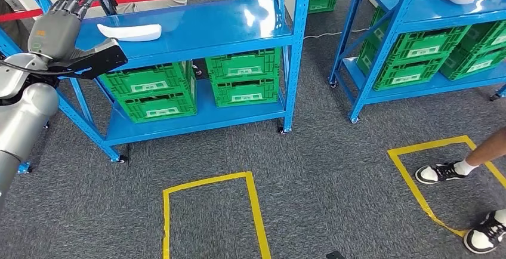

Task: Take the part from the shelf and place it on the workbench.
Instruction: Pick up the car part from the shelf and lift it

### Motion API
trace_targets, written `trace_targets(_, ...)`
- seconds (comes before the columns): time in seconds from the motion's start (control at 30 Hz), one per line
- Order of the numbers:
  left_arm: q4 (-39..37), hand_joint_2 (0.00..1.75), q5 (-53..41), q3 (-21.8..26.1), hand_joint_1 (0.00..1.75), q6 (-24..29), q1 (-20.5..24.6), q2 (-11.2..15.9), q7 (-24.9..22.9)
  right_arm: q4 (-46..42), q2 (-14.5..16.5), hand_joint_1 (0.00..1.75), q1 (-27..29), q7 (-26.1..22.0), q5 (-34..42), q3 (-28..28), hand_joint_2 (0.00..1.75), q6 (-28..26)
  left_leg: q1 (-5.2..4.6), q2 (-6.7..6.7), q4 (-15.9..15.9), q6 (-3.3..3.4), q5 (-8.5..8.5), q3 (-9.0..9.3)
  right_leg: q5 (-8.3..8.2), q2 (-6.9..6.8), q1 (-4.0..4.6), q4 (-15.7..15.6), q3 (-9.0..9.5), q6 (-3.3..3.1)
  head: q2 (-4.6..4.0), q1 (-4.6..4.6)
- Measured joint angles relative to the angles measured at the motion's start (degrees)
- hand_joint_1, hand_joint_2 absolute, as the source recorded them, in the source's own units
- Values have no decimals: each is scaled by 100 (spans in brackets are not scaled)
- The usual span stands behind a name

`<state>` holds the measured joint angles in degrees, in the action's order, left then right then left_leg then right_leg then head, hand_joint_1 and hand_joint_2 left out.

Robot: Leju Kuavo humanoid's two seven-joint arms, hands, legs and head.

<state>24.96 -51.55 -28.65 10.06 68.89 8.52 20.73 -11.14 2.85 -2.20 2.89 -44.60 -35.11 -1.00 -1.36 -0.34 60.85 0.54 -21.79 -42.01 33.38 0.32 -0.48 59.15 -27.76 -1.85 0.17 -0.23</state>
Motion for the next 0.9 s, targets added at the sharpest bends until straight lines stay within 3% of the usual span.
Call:
trace_targets(0.03, 4, 0, 5, -8, 0, -9, 0, 12, -1, 8, 10, 0, -2, 14, -13, -1, 0, 15, -35, -5, -173, 34, 161, 56, 32, 0, 9, -45, 77, 21, 0, -5)
trace_targets(0.07, 14, 0, 13, -16, 0, -18, 3, 25, 0, 16, 17, 0, -5, 25, -25, -1, 0, 29, -48, -20, -263, 48, 189, 108, 14, -1, 22, -54, 143, 48, 0, -10)
trace_targets(0.13, 43, 0, 35, -31, 0, -31, 19, 36, 9, 16, 14, 0, -12, 33, -39, -1, 0, 42, -17, -34, -352, 84, 108, 270, -158, -7, 34, 161, 85, 97, 0, -13)
trace_targets(0.2, 57, 0, 54, -46, 0, -50, 43, 38, 23, 16, 15, 0, -37, 27, -44, 0, 0, 41, 13, -44, -411, 126, -1, 459, -368, -8, 35, 806, -319, 140, 0, -7)
trace_targets(0.23, 58, 0, 58, -54, 0, -63, 49, 32, 28, 17, 15, 0, -46, 26, -45, 1, 0, 40, 16, -48, -425, 143, -74, 542, -349, -7, 27, 1154, -588, 156, -1, -5)
trace_targets(0.27, 55, 0, 60, -61, 0, -78, 49, 23, 27, 17, 15, 0, -47, 28, -46, 1, 0, 37, 18, -51, -427, 161, -155, 626, -194, -8, 23, 1418, -842, 172, -1, -6)
trace_targets(0.3, 52, 0, 61, -66, 0, -91, 43, 11, 24, 17, 14, 0, -36, 32, -49, 1, 0, 34, 19, -62, -427, 169, -242, 718, 66, -8, 20, 1559, -1055, 186, -1, -5)
trace_targets(0.37, 41, 0, 62, -79, 0, -108, 26, -9, 22, 17, 11, 0, -11, 35, -58, 1, 0, 32, 21, -92, -427, 163, -430, 945, 503, -8, 15, 1456, -1315, 202, 0, 0)
trace_targets(0.4, 33, 0, 63, -84, 0, -110, 21, -14, 21, 17, 10, 0, 0, 35, -62, 1, 0, 32, 21, -102, -425, 150, -533, 1075, 499, -9, 13, 1232, -1365, 205, 0, 2)
trace_targets(0.43, 23, 0, 64, -90, 0, -111, 17, -17, 21, 17, 10, 0, 11, 34, -64, 1, 0, 32, 21, -106, -423, 135, -641, 1199, 256, -9, 10, 917, -1376, 203, 0, 2)
trace_targets(0.5, -8, 0, 68, -104, 0, -116, 13, -30, 21, 30, 11, 0, 41, 36, -64, -1, 0, 33, 6, -125, -381, 93, -866, 1395, -612, -13, 15, 276, -1366, 181, 0, -2)
trace_targets(0.53, -15, 0, 71, -115, 0, -122, 11, -35, 21, 36, 11, 0, 51, 38, -64, -1, 0, 35, 1, -139, -372, 69, -984, 1469, -943, -17, 23, 99, -1330, 153, 0, -9)
trace_targets(0.57, -16, 0, 75, -125, 0, -128, 18, -36, 21, 43, 10, 0, 53, 37, -65, -2, 0, 38, -4, -156, -328, 35, -1055, 1541, -1086, -22, 35, 19, -1288, 116, 0, -13)
trace_targets(0.6, -6, 0, 80, -134, 0, -136, 40, -32, 21, 43, 10, 0, 39, 37, -68, -2, 0, 40, -3, -168, -258, 1, -1077, 1572, -1062, -28, 39, 29, -1212, 67, 0, -14)
trace_targets(0.67, 15, 0, 97, -144, 0, -153, 98, -9, 17, 43, 9, 0, 6, 35, -76, -2, 0, 46, 8, -136, 174, -69, -904, 1424, -945, -28, 28, 19, -1045, -20, 0, -15)
trace_targets(0.73, 4, 0, 111, -153, 0, -188, 118, 23, -6, 43, 5, 0, -13, 48, -83, -2, 0, 49, 34, -70, 878, -143, -748, 941, -795, -22, -3, -3, -829, -74, 0, -21)
trace_targets(0.77, -14, 0, 113, -160, 0, -209, 106, 46, -33, 43, 3, 0, -13, 56, -87, -2, 0, 48, 55, -42, 1179, -183, -826, 667, -695, -18, -16, -14, -705, -84, 0, -26)
trace_targets(0.8, -37, 0, 114, -166, 0, -228, 88, 71, -62, 43, 2, 0, -11, 64, -91, -2, 0, 48, 81, -27, 1354, -211, -1040, 416, -589, -12, -27, -24, -578, -86, 0, -26)
trace_targets(0.87, -83, 0, 121, -178, 0, -245, 57, 130, -114, 43, 2, 0, 1, 66, -99, -2, 0, 49, 118, -5, 1316, -243, -1562, 55, -359, 5, -50, -35, -297, -74, 0, -26)
trace_targets(0.9, -104, 0, 126, -181, 0, -244, 50, 165, -128, 43, 3, 0, 9, 63, -102, -2, 0, 49, 125, 5, 1120, -242, -1647, -48, -236, 13, -63, -37, -145, -59, 0, -26)
